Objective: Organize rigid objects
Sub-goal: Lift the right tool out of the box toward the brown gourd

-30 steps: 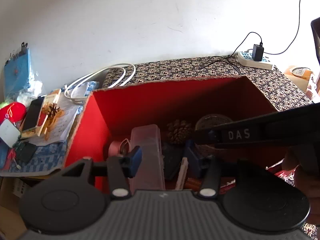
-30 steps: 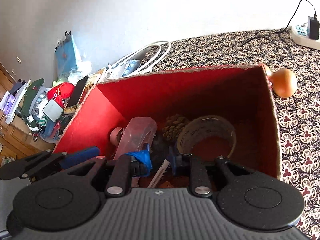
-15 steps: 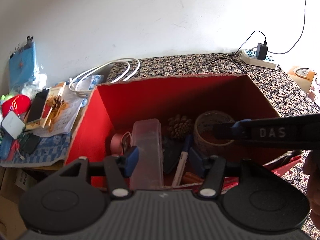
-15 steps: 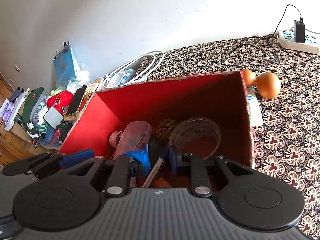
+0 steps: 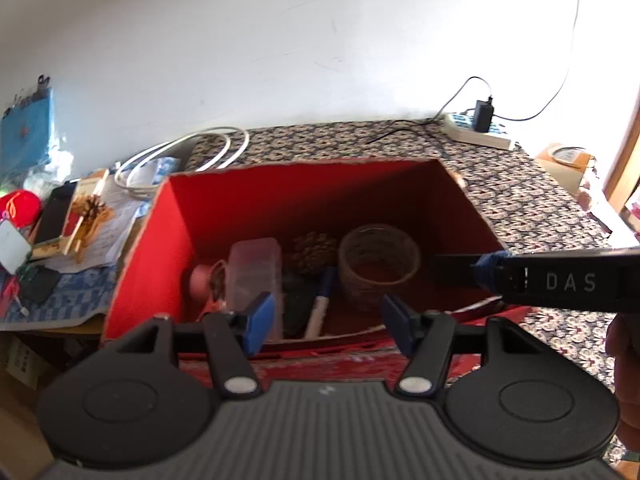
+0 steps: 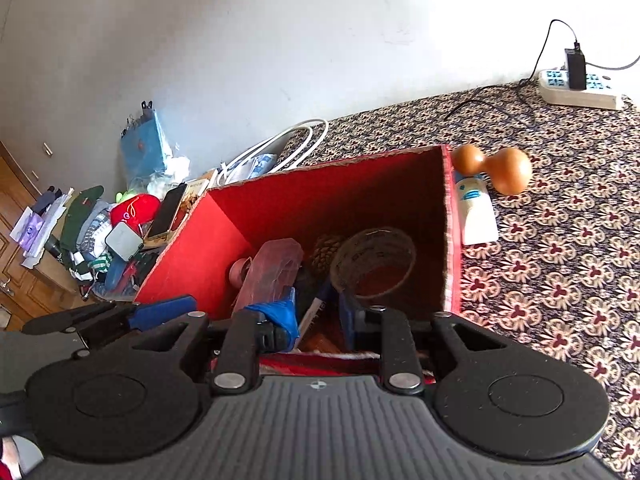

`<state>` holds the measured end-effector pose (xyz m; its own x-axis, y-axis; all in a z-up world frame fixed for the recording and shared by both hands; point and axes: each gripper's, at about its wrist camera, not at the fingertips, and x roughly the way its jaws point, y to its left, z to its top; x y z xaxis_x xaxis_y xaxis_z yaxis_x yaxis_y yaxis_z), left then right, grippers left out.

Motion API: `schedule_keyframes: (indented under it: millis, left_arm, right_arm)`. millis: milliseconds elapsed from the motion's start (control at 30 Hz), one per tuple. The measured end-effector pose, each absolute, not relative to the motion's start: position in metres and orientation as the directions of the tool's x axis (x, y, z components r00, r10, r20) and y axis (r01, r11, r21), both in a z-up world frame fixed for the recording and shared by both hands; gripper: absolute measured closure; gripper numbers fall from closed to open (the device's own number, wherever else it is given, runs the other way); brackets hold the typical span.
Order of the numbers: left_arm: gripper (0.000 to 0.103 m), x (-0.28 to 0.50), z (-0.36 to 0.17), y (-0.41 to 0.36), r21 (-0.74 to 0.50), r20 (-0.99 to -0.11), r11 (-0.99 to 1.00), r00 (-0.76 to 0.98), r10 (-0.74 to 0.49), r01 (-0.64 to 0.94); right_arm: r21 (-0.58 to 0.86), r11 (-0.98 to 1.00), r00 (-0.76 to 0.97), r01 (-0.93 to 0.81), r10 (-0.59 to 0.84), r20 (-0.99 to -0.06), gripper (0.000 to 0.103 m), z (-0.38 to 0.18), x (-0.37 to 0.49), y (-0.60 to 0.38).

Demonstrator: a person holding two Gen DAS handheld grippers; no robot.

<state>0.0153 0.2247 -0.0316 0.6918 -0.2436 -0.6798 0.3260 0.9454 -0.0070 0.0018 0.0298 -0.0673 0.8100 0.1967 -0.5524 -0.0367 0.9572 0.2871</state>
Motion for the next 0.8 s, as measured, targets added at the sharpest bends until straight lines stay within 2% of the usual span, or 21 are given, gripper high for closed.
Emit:
schedule_keyframes:
  millis: [367, 800]
  left_arm:
    - [0.038, -0.007, -0.019, 0.184, -0.010, -0.641, 0.901, 0.689, -0.339, 0.433]
    - [0.038, -0.039, -0.021, 0.082, 0.003, -0.623, 0.824, 0.645, -0.442, 0.567]
  right_arm:
    - [0.320, 0.947, 0.839, 0.020, 0.158, -0.521, 0.096, -0.069, -0.039, -0.026]
    - [0.322, 0.942, 0.804, 0.097, 0.116, -0.583, 0.096, -0.093, -0.057, -0.119]
